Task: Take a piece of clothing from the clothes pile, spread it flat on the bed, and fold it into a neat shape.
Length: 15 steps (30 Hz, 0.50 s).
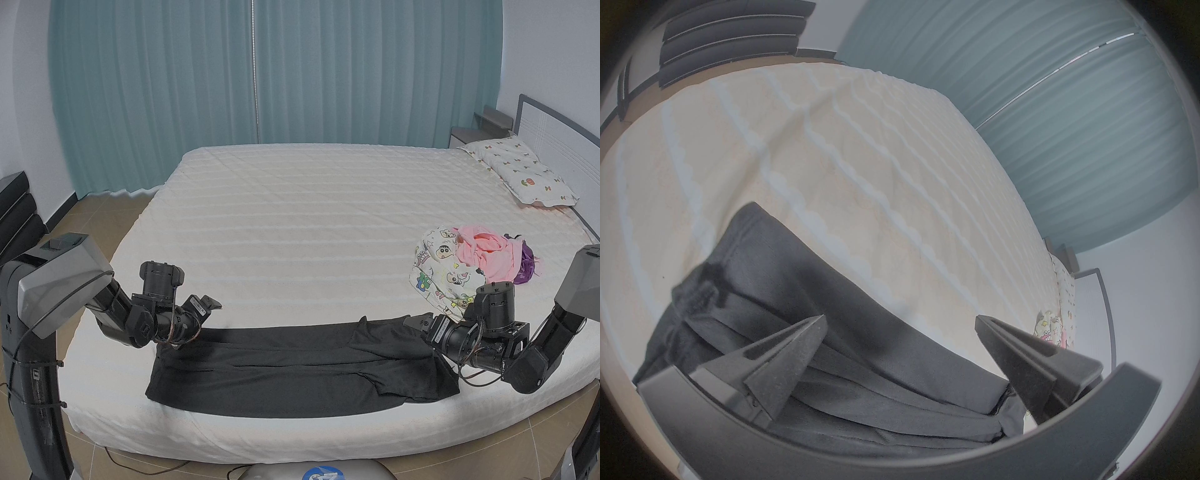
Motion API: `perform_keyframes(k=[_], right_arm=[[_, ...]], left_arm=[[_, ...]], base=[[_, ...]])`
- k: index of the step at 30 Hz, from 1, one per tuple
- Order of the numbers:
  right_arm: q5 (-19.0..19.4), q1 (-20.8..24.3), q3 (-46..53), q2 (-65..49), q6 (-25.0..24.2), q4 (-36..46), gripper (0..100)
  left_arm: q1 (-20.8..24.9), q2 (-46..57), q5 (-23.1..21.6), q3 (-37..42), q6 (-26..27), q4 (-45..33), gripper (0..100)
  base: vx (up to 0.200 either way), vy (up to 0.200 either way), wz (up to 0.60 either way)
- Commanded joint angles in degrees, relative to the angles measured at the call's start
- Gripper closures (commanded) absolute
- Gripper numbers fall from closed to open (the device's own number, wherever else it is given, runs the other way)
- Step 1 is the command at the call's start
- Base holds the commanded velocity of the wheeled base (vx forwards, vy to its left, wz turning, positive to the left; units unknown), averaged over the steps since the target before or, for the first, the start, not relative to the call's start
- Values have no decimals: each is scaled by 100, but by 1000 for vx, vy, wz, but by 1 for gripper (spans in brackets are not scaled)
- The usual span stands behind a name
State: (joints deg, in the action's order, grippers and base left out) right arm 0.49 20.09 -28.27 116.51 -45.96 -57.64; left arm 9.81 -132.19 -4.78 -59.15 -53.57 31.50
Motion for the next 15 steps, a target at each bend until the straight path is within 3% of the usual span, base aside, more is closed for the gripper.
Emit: perform_keyframes(k=[1,6,10,15], right_arm=[[4,92,32,56,-1,-37,0],[4,100,23,118,-1,-46,0],[4,162,32,56,-1,-46,0],[4,171,32,56,-1,-46,0]], left_arm=[[29,-96,30,53,4,14,0],[135,-34,38,246,48,-135,0],[135,71,38,264,470,-698,0],[135,229,38,264,602,-1155,0]], base=[[0,0,0],[0,0,0],[0,0,0],[0,0,0]])
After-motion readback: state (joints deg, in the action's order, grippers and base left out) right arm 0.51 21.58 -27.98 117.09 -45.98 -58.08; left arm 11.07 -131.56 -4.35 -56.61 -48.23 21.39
